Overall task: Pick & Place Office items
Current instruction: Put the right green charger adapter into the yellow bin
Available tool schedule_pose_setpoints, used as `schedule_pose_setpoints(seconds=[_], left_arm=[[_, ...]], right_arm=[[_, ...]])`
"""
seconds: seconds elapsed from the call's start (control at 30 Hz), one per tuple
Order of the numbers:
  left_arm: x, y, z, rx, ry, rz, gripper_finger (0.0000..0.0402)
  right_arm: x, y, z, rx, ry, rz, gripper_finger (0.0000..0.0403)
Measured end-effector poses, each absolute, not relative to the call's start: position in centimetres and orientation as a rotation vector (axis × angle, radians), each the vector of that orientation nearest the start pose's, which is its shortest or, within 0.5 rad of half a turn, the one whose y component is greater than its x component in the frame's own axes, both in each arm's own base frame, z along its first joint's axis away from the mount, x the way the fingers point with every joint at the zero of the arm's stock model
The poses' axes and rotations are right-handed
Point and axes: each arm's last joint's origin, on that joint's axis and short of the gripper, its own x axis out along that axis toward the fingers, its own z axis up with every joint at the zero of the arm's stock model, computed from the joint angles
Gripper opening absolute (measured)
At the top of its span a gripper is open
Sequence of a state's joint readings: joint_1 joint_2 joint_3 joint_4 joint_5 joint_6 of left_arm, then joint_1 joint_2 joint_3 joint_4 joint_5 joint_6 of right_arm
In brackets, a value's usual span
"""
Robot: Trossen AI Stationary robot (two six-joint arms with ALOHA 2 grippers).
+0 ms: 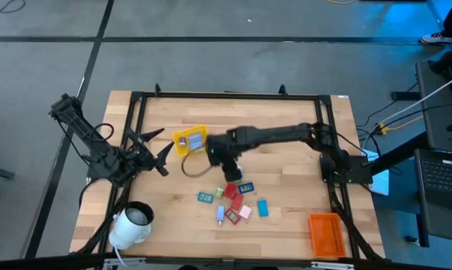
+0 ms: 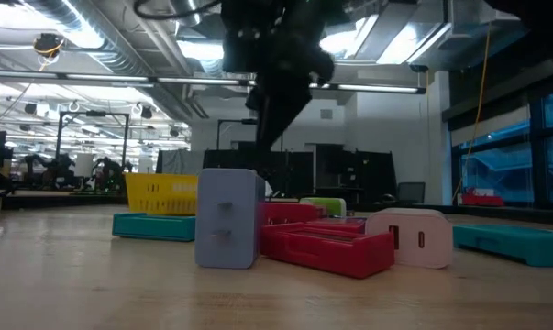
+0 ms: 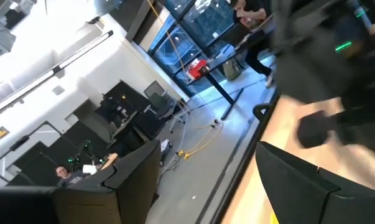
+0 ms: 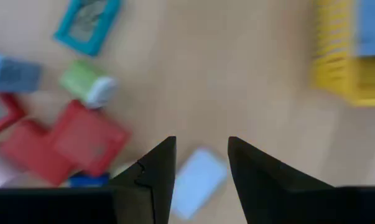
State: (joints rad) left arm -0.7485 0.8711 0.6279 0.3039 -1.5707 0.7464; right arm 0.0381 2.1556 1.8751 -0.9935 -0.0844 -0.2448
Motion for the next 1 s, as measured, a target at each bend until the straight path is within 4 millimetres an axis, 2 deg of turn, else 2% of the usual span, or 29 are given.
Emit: schedule_pose_setpoints(seconds=[0.17, 0.27, 0.37, 0.5, 0.6, 0.67, 0.83, 0.9, 1.0], left_arm=[[14.1, -9.9, 30.3, 0.608, 0.255, 0.766, 0.0261], [14.0, -10.5, 30.4, 0.578, 0.232, 0.739, 0.0261], [14.0, -11.2, 30.3, 0.567, 0.219, 0.715, 0.0261], [14.4, -12.1, 29.8, 0.566, 0.213, 0.697, 0.0261], [14.8, -12.7, 29.4, 0.576, 0.214, 0.69, 0.0261], [15.0, -13.0, 29.2, 0.578, 0.215, 0.69, 0.0261], [15.5, -13.2, 28.9, 0.559, 0.212, 0.703, 0.0261], [15.8, -13.3, 28.8, 0.559, 0.213, 0.708, 0.0261], [16.1, -13.3, 28.6, 0.566, 0.214, 0.708, 0.0261]], right_arm=[[43.5, 6.3, 22.4, -0.262, 1.305, 0.227, 0.0151], [43.1, 7.7, 23.4, -0.225, 1.274, 0.2, 0.0151], [42.7, 8.9, 23.0, -0.218, 1.285, 0.164, 0.0151], [40.9, 8.8, 21.1, -0.198, 1.318, 0.103, 0.0151], [38.3, 7.7, 19.9, -0.146, 1.302, 0.048, 0.0151], [36.5, 7.3, 20.4, -0.09, 1.208, 0.036, 0.0151], [31.9, 7.8, 23.1, 0.02, 0.916, 0.089, 0.0151], [30.4, 8.0, 23.2, 0.009, 0.831, 0.118, 0.0151], [29.3, 8.0, 21.5, -0.114, 0.778, 0.171, 0.0151]])
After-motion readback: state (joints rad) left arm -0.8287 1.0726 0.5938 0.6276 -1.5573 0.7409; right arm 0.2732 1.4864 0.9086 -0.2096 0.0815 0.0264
